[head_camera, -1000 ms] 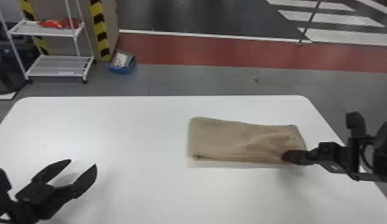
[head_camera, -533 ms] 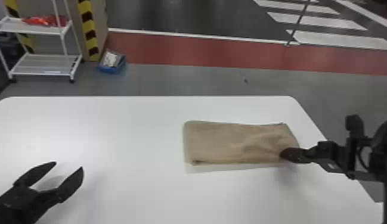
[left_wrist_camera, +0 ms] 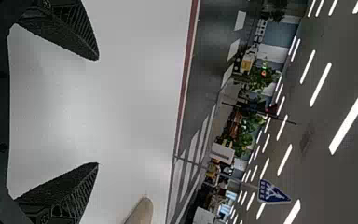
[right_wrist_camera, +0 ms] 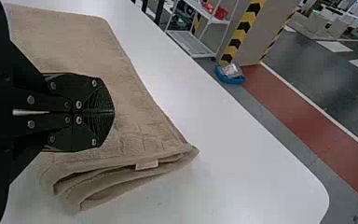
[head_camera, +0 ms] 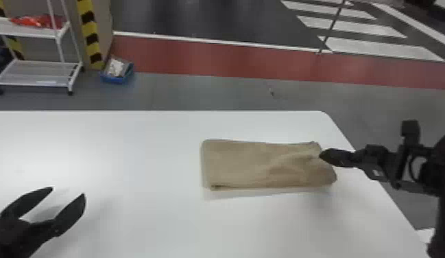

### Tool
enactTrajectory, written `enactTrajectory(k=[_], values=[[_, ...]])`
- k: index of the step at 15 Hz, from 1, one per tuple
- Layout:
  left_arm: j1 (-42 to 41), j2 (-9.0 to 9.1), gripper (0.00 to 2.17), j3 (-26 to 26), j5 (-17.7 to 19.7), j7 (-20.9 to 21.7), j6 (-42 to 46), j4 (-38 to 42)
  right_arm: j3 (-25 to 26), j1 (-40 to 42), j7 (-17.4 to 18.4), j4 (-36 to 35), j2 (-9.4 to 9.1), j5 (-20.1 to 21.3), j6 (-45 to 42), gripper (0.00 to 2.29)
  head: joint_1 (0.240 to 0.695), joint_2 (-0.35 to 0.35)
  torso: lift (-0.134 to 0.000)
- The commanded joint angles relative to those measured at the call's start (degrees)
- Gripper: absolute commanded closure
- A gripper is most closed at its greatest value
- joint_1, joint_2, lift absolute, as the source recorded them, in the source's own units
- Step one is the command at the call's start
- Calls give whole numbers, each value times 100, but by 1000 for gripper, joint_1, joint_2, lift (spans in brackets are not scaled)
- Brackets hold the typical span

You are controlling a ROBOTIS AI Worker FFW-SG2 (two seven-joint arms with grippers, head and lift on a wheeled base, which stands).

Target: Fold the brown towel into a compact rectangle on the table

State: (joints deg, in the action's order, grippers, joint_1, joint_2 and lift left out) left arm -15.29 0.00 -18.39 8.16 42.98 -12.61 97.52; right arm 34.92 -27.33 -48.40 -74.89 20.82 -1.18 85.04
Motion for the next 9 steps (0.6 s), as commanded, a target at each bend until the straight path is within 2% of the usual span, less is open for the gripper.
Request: enactTrajectory(k=[1,3,9], values=[[-9,15,73,-15,1,0,-1,13,-161,-159,121,432,-16,57,-545,2115,695,-219,-124],[-26,15,73,-41,1,0,17,13,-240,-335,208,871,-7,197,-1002,2115,695,-219,-124],[-17,15,73,-6,-7,0,17,-13,-442,-370,349,1020,-34,540,-1213,2111,695,-223,-124]])
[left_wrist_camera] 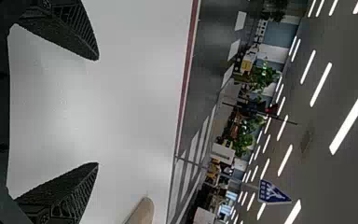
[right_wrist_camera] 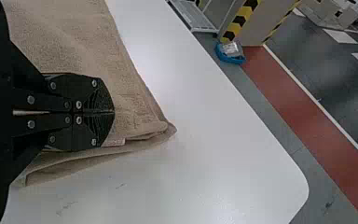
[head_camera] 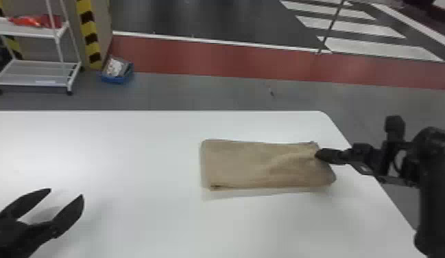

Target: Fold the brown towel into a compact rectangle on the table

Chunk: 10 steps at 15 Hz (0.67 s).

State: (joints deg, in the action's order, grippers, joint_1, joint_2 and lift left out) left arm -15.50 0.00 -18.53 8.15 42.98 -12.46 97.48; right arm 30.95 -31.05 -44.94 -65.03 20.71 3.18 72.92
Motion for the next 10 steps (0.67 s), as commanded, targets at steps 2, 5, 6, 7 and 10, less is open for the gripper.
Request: enactTrajectory(k=[2,5,6,7,10], values=[[3,15,73,-11,2,35,2,-10,-159,3,20,184,-32,218,-229,2115,695,-226,-124],[3,15,73,-37,2,61,2,-10,-159,20,20,254,-41,253,-317,2115,695,-226,-124],[3,15,73,-37,2,70,2,-1,-115,64,12,237,-41,244,-317,2111,695,-225,-124],[3,15,73,-37,2,70,2,8,-80,143,-32,175,-41,226,-299,2111,695,-226,-124],[-6,15,73,-72,2,70,2,8,447,328,-199,-581,-6,-362,597,1922,695,-226,-124]])
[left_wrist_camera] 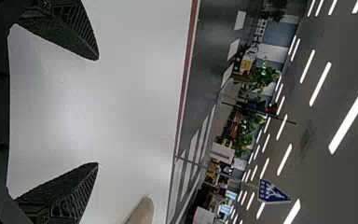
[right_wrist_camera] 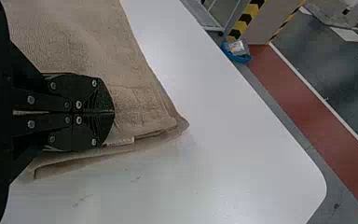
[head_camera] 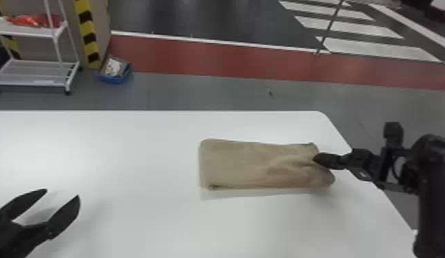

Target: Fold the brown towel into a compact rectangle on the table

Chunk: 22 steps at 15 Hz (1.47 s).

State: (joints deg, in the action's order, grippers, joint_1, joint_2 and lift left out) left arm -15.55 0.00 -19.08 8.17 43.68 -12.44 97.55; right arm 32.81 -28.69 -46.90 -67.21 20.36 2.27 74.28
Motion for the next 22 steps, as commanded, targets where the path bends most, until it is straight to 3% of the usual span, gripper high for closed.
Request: enactTrajectory(k=[1,2,3,5,6,8,11,16,20,22], values=[[-1,15,73,-16,0,-9,0,-8,314,100,-21,-574,126,-394,848,1578,695,-223,-124],[17,15,73,19,-9,-18,0,-8,305,100,-109,-565,266,-377,935,1031,695,-225,-124],[26,15,73,45,-9,-26,0,-16,243,109,-170,-574,345,-315,971,755,695,-229,-124],[43,15,73,80,-35,-35,0,-34,103,153,-161,-451,512,-104,865,367,695,-243,-124],[43,15,73,80,-35,-35,0,-43,50,118,-161,-310,521,89,637,319,695,-254,-124],[61,15,73,80,-44,-44,0,-60,-126,-58,-126,103,548,344,267,309,695,-282,-124],[70,15,73,71,-44,-44,0,-69,-389,-216,-38,498,495,414,-225,309,695,-294,-124],[52,15,73,28,-44,-9,35,-122,-653,-225,49,577,319,467,-436,326,695,-269,-124],[34,15,73,1,-35,9,70,-140,-794,-243,49,577,231,590,-453,478,695,-248,-124],[26,15,73,-16,-35,18,70,-140,-802,-278,41,648,205,616,-453,714,695,-242,-124]])
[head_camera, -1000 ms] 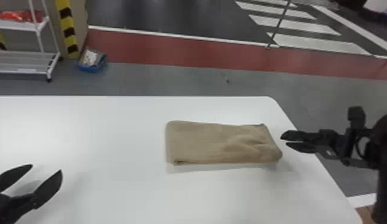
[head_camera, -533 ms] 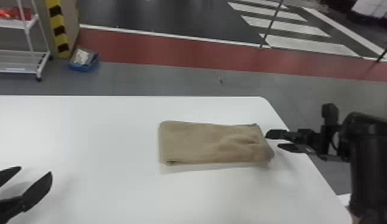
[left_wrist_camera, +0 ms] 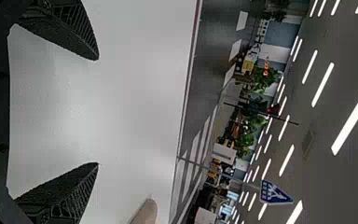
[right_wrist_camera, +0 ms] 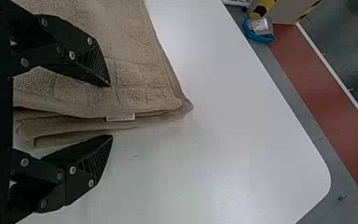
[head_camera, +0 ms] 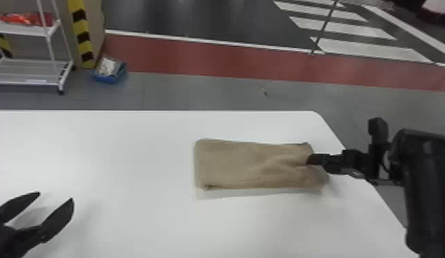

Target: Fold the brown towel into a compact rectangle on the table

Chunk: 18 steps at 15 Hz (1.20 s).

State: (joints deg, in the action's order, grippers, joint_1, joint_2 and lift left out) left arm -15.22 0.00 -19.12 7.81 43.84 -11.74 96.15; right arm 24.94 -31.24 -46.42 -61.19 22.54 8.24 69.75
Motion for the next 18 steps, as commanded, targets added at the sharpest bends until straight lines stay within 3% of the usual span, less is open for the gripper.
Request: enactTrajectory(k=[1,4,6,12,15,18], values=[[-16,15,73,-22,1,2,18,9,-15,-23,-8,46,-12,28,0,907,695,-237,-124],[-33,15,73,-13,10,2,18,18,11,-23,-52,55,-21,11,18,1393,695,-233,-124],[-42,15,73,-4,1,2,0,27,257,-5,-122,46,-21,-121,105,1501,695,-231,-124],[-77,15,73,39,1,2,-35,185,1110,197,-676,-860,31,-420,1160,1514,695,-235,-124],[-86,15,73,75,1,-16,-70,246,1382,496,-878,-1686,295,-991,2033,1514,695,-248,-124],[-86,15,73,110,-8,-33,-70,246,1532,496,-904,-2213,339,-1202,2033,1511,695,-272,-124]])
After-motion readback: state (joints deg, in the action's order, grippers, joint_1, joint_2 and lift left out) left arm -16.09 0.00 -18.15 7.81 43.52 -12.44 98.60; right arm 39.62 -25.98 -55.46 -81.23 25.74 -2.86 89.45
